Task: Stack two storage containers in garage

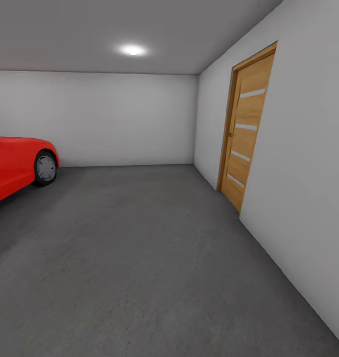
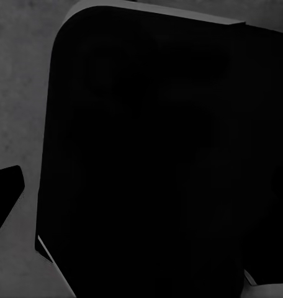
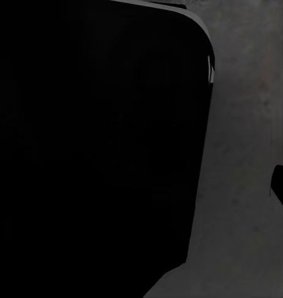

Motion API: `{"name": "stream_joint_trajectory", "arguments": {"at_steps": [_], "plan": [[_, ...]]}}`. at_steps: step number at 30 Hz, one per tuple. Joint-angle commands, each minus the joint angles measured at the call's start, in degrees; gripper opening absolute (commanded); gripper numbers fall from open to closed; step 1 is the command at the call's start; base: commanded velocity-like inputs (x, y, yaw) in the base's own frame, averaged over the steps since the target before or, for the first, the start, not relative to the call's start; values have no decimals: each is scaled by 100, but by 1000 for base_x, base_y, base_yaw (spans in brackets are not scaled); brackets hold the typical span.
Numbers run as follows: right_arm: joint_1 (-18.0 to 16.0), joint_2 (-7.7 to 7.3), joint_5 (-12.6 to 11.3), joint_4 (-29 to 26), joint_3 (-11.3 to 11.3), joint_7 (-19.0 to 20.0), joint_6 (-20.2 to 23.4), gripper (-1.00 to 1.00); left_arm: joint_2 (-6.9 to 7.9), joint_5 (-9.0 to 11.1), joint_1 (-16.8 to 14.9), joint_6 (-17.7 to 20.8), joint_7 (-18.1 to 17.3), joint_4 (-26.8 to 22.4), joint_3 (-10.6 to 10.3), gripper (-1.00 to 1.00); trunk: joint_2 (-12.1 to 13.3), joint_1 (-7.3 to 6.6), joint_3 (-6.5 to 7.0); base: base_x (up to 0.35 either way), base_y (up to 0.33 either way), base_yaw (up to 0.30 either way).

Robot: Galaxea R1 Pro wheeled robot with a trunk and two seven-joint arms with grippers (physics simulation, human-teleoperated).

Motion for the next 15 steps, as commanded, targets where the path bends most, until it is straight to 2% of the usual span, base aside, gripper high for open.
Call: {"name": "stream_joint_trajectory", "arguments": {"at_steps": [1, 15], "plan": [[-1, -3, 46, 0, -5, -1, -14, 100, -1, 34, 0, 8, 2, -5, 8, 100, -2, 3, -5, 323, 0, 0], [0, 1, 41, 0, 0, -1, -14, 100, 14, 8, 0, 5, -6, -21, 0, 100, -2, 3, -5, 323, 0, 0]]}}
